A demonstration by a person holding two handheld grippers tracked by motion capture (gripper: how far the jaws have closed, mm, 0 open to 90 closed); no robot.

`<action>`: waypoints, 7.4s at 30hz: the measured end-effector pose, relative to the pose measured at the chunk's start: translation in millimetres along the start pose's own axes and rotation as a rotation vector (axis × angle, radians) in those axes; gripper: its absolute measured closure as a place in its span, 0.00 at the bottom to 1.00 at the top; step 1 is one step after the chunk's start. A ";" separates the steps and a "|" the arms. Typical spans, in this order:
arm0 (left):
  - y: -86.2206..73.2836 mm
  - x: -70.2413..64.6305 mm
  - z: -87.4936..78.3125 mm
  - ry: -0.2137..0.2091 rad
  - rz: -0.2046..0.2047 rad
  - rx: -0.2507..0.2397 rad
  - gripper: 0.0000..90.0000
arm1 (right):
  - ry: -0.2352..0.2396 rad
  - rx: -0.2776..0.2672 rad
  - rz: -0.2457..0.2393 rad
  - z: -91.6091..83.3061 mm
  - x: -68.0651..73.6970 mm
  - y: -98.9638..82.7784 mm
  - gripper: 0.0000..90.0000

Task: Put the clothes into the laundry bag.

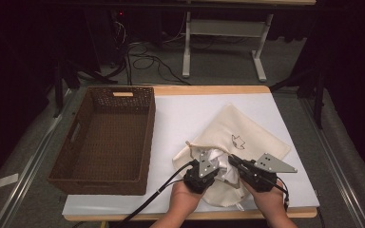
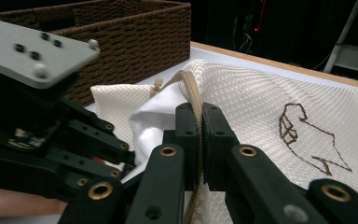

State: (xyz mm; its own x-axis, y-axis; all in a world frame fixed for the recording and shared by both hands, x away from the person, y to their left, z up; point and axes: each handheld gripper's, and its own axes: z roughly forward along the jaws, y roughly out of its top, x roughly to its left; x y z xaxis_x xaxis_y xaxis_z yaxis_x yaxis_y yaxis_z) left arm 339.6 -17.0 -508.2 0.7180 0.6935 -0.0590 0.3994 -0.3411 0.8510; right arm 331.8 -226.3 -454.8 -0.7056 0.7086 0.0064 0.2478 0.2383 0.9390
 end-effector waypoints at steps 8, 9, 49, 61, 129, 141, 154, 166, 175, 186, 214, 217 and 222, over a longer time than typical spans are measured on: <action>11.5 -0.2 22.3 0.029 0.005 0.003 0.91 | 0.002 -0.015 0.007 -3.2 -1.4 1.6 0.98; 11.5 -0.2 22.3 0.029 0.005 0.003 0.91 | 0.002 -0.013 0.007 -3.7 -1.7 1.8 0.98; 8.4 6.8 3.9 0.061 0.004 -0.054 0.96 | -0.007 -0.011 0.026 -4.2 -4.9 0.1 0.98; 24.9 2.6 46.2 0.092 0.014 -0.066 0.83 | -0.006 -0.012 0.044 -4.4 -9.4 -2.7 0.98; -25.6 30.0 -88.9 0.015 -0.024 -0.116 0.27 | 0.043 0.377 -0.140 30.2 9.2 -43.1 0.94; -26.3 27.0 -87.0 0.017 -0.004 -0.106 0.27 | 0.059 0.422 -0.119 36.9 7.4 -47.9 0.82; -22.7 22.8 -75.5 -0.006 0.020 -0.091 0.27 | 0.063 0.178 -0.018 -5.7 11.3 -17.7 0.53; -11.2 15.1 -59.5 -0.074 0.050 -0.092 0.27 | -0.276 0.321 0.207 -46.2 -56.3 -59.8 0.19; -8.3 11.9 -59.6 -0.080 0.060 -0.104 0.27 | -0.229 0.371 0.257 -34.9 -55.7 -74.5 0.20; -11.9 15.6 -67.6 -0.051 0.045 -0.110 0.27 | -0.228 0.393 0.150 -27.6 -45.4 -68.4 0.72; -30.4 22.2 -89.1 0.049 0.002 -0.107 0.27 | -0.159 0.388 0.100 -32.4 -74.9 -61.4 0.99; -31.9 22.9 -91.8 0.061 -0.007 -0.111 0.27 | -0.163 0.388 0.092 -34.5 -76.7 -60.8 0.99; -33.0 22.4 -92.6 0.073 -0.009 -0.112 0.28 | -0.185 0.383 0.100 -39.6 -83.9 -62.6 0.99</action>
State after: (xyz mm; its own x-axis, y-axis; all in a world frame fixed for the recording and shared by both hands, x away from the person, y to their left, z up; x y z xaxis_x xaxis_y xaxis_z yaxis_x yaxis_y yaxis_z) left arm 289.7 68.5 -489.4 0.6696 0.7420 -0.0322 0.3366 -0.2646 0.9037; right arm 349.2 -326.9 -500.6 -0.5432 0.8396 -0.0038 0.5616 0.3667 0.7417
